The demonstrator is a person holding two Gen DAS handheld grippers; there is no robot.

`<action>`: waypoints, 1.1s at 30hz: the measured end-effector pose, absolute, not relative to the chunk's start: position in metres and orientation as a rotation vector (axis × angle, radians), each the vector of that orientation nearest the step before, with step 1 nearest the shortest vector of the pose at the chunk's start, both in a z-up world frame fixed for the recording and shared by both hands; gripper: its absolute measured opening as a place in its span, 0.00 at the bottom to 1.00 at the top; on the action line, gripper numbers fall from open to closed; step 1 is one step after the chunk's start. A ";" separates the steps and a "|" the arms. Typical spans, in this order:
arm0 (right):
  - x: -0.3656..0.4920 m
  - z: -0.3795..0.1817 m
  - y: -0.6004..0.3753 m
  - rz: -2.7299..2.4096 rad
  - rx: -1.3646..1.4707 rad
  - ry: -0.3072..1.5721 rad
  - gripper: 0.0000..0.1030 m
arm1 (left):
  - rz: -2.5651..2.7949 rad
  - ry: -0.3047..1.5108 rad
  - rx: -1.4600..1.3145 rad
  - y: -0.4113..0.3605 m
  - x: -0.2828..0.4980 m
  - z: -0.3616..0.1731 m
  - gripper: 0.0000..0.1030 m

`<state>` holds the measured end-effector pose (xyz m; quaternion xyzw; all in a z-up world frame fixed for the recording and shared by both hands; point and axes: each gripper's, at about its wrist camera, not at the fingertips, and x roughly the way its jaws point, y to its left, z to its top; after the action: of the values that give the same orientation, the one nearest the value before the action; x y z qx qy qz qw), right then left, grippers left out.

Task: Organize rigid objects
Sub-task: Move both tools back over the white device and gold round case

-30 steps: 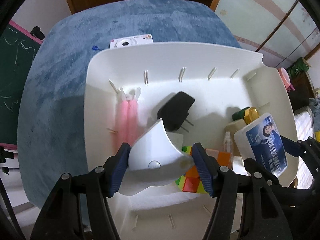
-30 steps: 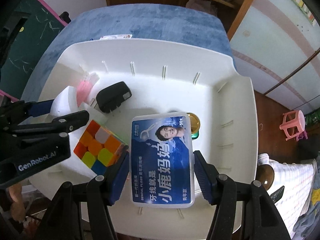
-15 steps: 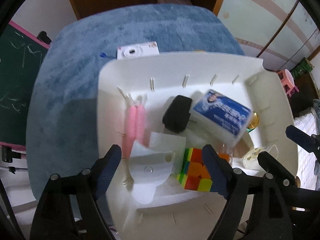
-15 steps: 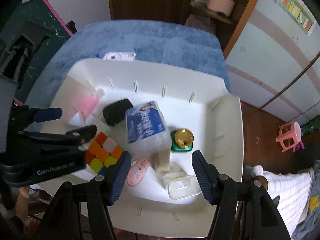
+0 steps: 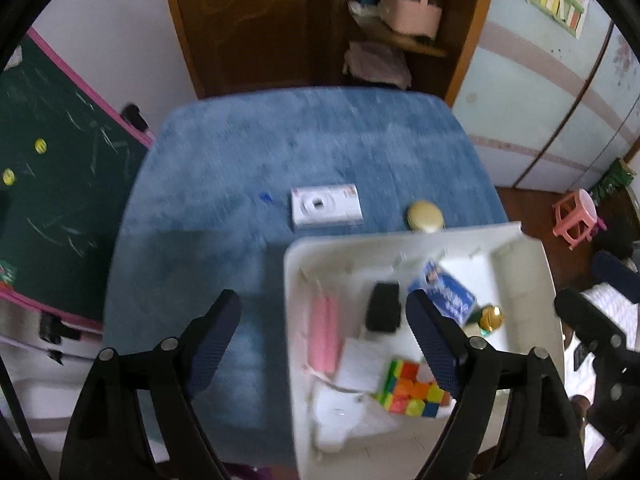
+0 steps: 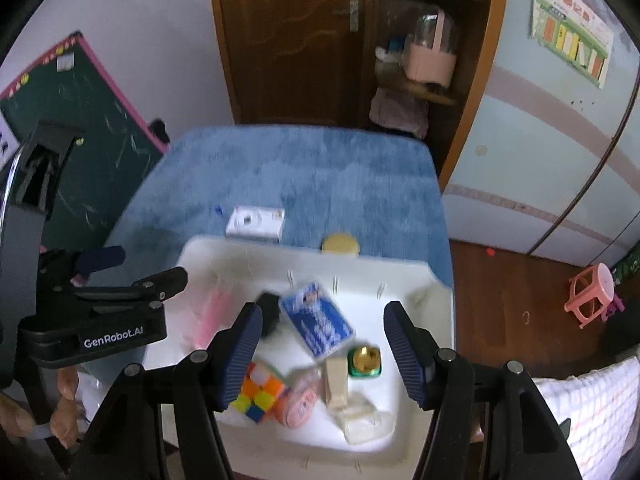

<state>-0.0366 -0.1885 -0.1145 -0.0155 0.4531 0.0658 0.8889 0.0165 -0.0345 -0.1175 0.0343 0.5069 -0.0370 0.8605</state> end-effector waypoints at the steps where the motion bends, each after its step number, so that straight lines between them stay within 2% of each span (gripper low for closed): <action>1: -0.032 -0.108 -0.187 0.134 -0.037 0.926 0.64 | -0.077 1.051 0.076 -0.033 0.020 -0.112 0.86; 3: -0.024 -0.099 -0.184 0.126 -0.053 0.897 0.68 | -0.075 1.028 0.082 -0.030 0.028 -0.101 0.87; 14: 0.038 -0.077 -0.162 0.121 -0.101 0.856 0.68 | -0.035 0.955 0.125 -0.010 0.084 -0.074 0.87; 27: 0.100 -0.100 -0.166 0.107 -0.016 0.942 0.68 | -0.033 0.991 0.163 -0.004 0.138 -0.089 0.87; 33: 0.133 -0.126 -0.172 0.097 0.059 1.035 0.68 | -0.080 1.050 0.258 -0.005 0.168 -0.118 0.87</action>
<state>0.1328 -0.1722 -0.1265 0.0280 0.4944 0.0461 0.8676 0.1676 -0.0053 -0.1180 0.1230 0.4996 -0.0379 0.8567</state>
